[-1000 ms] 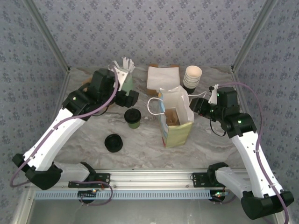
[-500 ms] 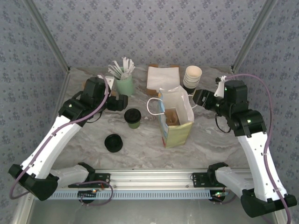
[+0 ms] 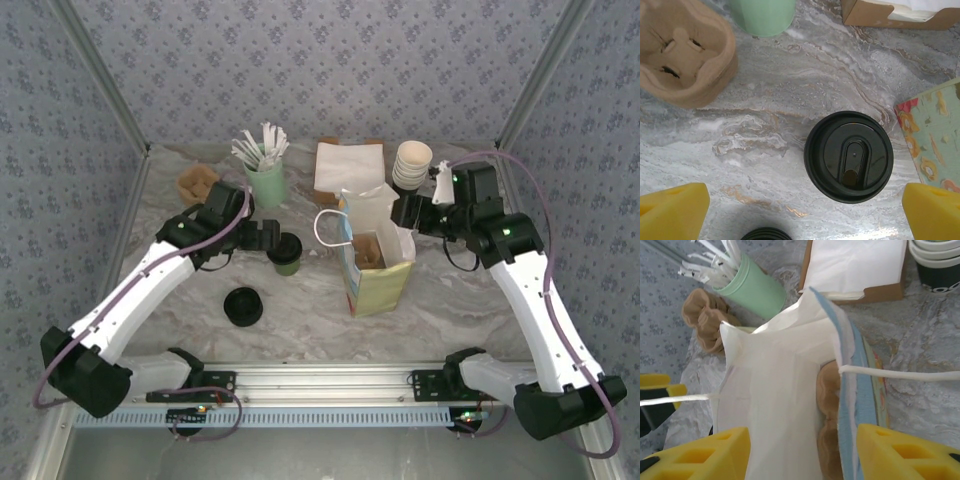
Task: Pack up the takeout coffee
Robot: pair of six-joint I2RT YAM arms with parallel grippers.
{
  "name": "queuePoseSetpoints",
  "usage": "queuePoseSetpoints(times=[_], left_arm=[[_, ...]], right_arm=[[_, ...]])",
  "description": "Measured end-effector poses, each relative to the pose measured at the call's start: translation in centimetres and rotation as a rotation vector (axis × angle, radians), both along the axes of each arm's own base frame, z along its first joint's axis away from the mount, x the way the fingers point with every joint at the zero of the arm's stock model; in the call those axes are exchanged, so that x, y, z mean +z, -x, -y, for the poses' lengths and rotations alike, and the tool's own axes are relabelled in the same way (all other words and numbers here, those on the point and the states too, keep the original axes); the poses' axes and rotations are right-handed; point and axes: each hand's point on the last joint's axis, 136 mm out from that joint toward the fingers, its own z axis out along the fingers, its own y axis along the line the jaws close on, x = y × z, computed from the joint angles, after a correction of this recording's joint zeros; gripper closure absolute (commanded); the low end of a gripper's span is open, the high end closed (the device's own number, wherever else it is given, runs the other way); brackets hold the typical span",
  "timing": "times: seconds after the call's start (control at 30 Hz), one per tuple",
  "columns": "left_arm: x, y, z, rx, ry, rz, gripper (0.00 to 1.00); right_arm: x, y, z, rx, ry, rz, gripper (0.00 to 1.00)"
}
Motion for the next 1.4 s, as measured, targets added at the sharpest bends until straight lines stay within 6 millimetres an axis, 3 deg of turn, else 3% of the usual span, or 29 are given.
queuePoseSetpoints(times=[0.3,0.5,0.7,1.03,1.4], left_arm=[[-1.8,-0.1,1.0,-0.012,-0.04,-0.108,0.01],[-0.1,-0.2,3.4,-0.062,-0.075,-0.155,0.01],[0.5,0.6,4.0,-0.081,-0.097,-0.19,0.01],[-0.3,0.8,3.8,-0.081,-0.12,-0.223,0.01],[0.5,0.4,4.0,-0.08,-0.106,-0.203,0.01]], right_arm=[[-2.2,0.0,-1.5,0.037,0.057,-0.051,0.45],[-2.7,-0.1,-1.7,0.031,0.08,-0.058,0.67],[-2.9,-0.2,-1.6,-0.007,0.085,-0.066,0.83],[-3.9,-0.4,-1.0,-0.105,0.082,-0.091,0.89],[-3.8,0.1,0.5,-0.276,0.014,-0.102,0.93]])
